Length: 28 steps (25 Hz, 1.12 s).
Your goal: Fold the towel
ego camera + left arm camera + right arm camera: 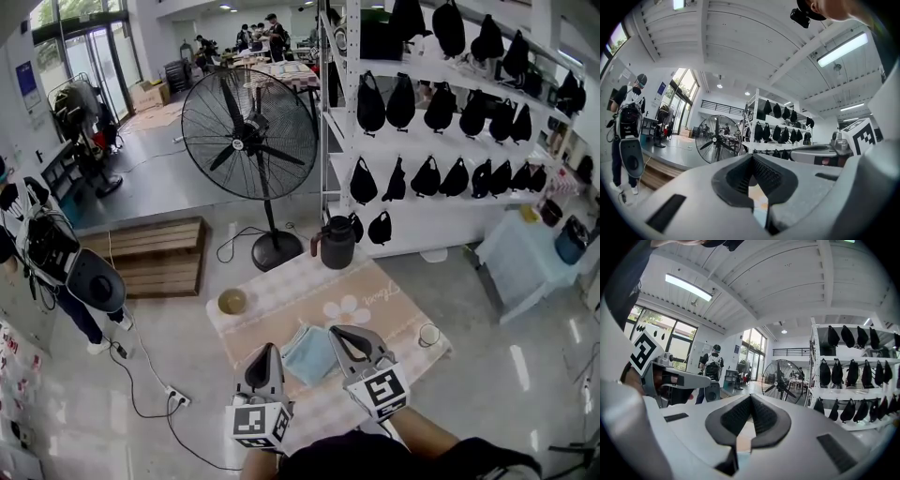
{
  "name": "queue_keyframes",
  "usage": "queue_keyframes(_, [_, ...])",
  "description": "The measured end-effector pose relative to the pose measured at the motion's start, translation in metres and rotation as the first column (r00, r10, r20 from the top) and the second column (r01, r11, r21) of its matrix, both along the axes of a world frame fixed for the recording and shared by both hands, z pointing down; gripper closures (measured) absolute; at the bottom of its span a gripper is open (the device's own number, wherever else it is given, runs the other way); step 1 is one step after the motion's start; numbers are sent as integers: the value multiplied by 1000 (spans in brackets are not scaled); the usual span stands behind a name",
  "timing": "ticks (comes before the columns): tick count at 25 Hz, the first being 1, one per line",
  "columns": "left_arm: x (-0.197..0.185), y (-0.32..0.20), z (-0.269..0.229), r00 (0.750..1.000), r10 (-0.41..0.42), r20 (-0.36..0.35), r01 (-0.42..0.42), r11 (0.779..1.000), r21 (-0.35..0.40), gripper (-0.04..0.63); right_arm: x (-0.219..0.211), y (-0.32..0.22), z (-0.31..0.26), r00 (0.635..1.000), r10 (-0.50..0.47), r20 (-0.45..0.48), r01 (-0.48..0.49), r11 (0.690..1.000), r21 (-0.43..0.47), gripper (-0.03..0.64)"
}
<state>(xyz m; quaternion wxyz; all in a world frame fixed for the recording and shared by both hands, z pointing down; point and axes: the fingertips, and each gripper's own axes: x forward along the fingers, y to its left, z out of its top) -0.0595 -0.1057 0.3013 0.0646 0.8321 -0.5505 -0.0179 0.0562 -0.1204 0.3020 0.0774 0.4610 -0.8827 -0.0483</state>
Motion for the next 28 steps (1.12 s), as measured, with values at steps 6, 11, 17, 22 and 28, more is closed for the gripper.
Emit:
queue_keyframes(6, [3,1,1,1000,0,3,0,1000,0,591,2,3,-3,1000,-4,-5,4,1000,4,615])
queue_keyframes(11, [2,2,1,1000,1,0,-1,1000,-3,591,4,5,-7,1000,-1,-2,1,1000,18,615])
queue_keyframes(17, [4,4,-1,1000,4,-8,-4,1000,0,591,8,7,-8,1000,4,-1,-4,1000,9,617])
queue_keyframes(22, [9,5,2,1000,15,-14,-16,1000,-12,591,11,9,-6,1000,7,-8,-7,1000,8,615])
queue_keyframes(28, [11,4,6,1000,22,-19,-22,1000,-15,591,15,10,-2,1000,15,-10,-15,1000,-5,615])
